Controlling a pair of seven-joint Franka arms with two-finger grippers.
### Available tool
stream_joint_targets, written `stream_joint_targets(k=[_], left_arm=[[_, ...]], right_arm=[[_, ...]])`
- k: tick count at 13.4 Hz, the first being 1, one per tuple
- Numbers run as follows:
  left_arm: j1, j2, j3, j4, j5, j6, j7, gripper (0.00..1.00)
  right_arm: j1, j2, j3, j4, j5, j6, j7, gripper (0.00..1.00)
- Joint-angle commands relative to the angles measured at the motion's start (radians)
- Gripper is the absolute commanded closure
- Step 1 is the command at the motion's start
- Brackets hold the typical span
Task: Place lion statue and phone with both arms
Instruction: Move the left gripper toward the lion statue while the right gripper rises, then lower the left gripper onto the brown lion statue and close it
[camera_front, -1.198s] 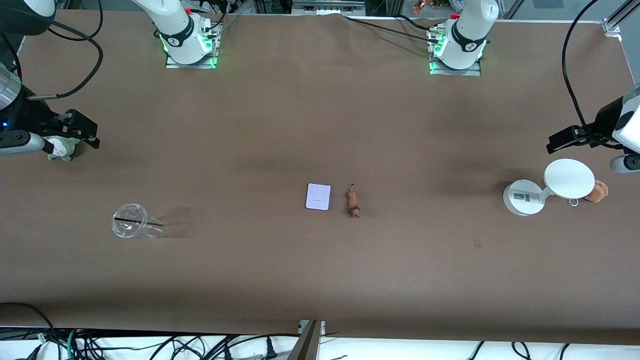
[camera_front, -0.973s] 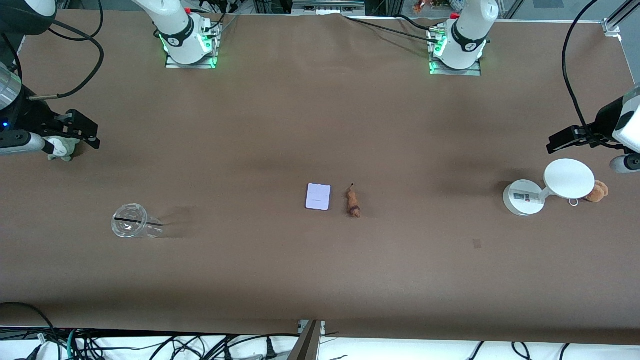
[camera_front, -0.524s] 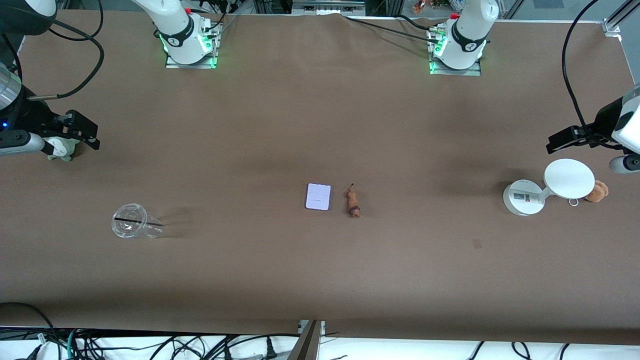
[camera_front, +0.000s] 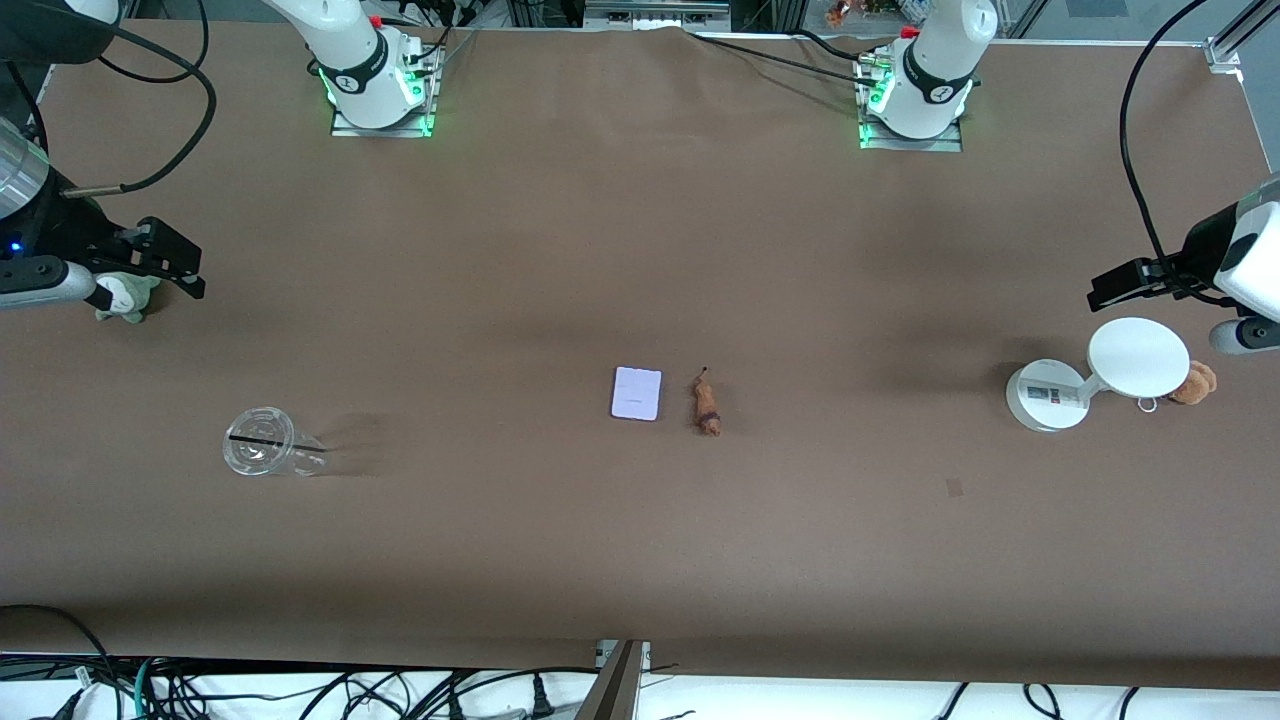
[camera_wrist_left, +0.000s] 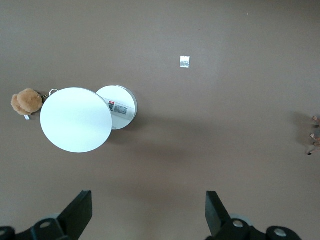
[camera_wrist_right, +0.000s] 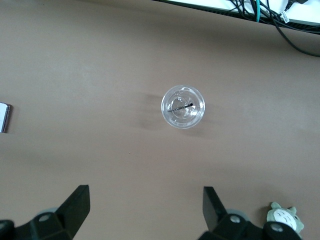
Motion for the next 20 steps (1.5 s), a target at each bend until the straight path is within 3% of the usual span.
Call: stream_joint_targets(k=[1,9,14,20], left_arm=[[-0.013,0.019,-0.005,0.034,-0.004,-0.022,0.011,0.00],[-0.105,0.060,-0.014,0.034,-0.093,0.007,-0.185,0.00],[-0.190,0.092,-0.016,0.014,-0.091,0.095,-0.313,0.00],[-0.354,0.230,-0.016,0.005,-0.082,0.272,-0.478,0.00]], right_arm=[[-0.008,0.013,0.000,0.005,0.009,0.001,0.003,0.00],[0.025,0.072,0.003,0.005,0.025,0.019,0.003,0.00],[0.057,0.213,0.002,0.010,-0.021,0.009,-0.020,0.00],[0.074,0.213,0.002,0.011,-0.020,0.010,-0.017,0.00]])
